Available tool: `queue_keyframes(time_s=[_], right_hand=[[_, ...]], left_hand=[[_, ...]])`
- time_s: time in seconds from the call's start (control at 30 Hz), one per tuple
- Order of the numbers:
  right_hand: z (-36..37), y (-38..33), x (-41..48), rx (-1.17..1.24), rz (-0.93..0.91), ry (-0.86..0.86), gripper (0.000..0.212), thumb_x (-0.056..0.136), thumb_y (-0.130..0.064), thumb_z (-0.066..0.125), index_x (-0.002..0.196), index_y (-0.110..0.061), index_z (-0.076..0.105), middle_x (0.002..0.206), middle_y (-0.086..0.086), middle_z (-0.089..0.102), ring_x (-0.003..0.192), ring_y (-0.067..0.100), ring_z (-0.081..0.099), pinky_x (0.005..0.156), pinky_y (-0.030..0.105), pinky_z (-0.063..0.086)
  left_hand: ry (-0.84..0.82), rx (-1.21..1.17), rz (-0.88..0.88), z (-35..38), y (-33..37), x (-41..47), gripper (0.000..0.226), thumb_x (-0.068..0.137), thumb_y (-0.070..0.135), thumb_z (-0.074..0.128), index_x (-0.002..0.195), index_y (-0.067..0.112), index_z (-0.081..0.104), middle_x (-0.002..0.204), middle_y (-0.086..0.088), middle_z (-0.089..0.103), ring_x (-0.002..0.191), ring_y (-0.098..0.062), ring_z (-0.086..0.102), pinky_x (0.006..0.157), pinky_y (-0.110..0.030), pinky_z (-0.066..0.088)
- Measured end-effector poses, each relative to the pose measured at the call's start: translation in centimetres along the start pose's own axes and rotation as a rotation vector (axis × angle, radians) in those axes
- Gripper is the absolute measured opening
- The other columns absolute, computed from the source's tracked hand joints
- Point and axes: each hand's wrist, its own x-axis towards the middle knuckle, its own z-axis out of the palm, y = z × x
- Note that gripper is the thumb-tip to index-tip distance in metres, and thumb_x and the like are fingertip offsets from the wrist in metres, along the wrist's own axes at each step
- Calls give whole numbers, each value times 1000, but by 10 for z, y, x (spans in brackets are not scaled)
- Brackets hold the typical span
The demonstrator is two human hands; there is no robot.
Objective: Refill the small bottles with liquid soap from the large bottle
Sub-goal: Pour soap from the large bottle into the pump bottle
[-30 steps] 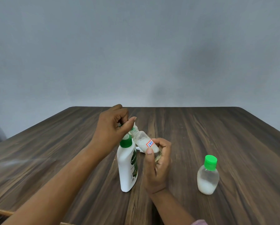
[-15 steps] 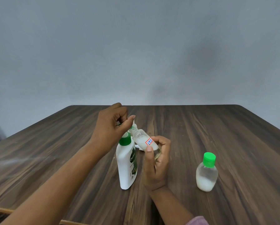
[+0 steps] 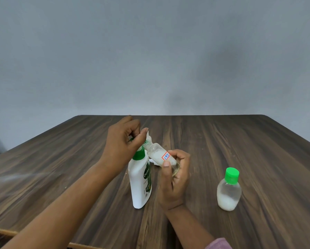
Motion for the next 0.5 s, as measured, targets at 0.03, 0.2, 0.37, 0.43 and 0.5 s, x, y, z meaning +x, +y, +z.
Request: queue_keyframes(time_s=[0.03, 0.2, 0.37, 0.43, 0.5], right_hand=[[0, -1, 0, 3, -7, -17, 13, 87, -24, 44, 98, -20, 49, 92, -29, 53, 74, -4, 55, 60, 11, 43], [1, -2, 1, 0, -11, -47, 14, 88, -25, 44, 102, -24, 47, 94, -30, 54, 77, -4, 57, 62, 10, 44], [1, -1, 1, -1, -10, -14, 15, 87, -24, 43, 101, -19, 48, 93, -29, 54, 76, -4, 56, 61, 10, 44], [0, -1, 0, 4, -4, 3, 15, 87, -23, 43, 99, -16, 49, 91, -28, 54, 73, -4, 55, 60, 10, 43], [0, -2, 0, 6, -4, -2, 13, 87, -23, 43, 97, -19, 49, 91, -28, 54, 73, -4, 55, 60, 11, 43]], left_hand=[[-9, 5, 5, -1, 0, 2, 37, 81, 28, 56, 56, 30, 28, 56, 9, 33, 53, -5, 35, 51, -12, 26], [-77, 26, 38, -9, 1, 13, 39, 81, 32, 57, 56, 28, 28, 56, 9, 31, 53, -4, 33, 51, -12, 25], [-41, -4, -8, -2, 0, 6, 43, 81, 21, 62, 54, 27, 29, 56, 8, 33, 53, -5, 35, 51, -12, 26], [-23, -46, -33, 1, 0, 0, 39, 80, 27, 58, 54, 28, 29, 56, 7, 34, 54, -6, 35, 51, -14, 26], [-2, -51, -35, 2, 0, -3, 37, 80, 29, 56, 55, 28, 29, 56, 9, 33, 54, -5, 35, 52, -13, 26]])
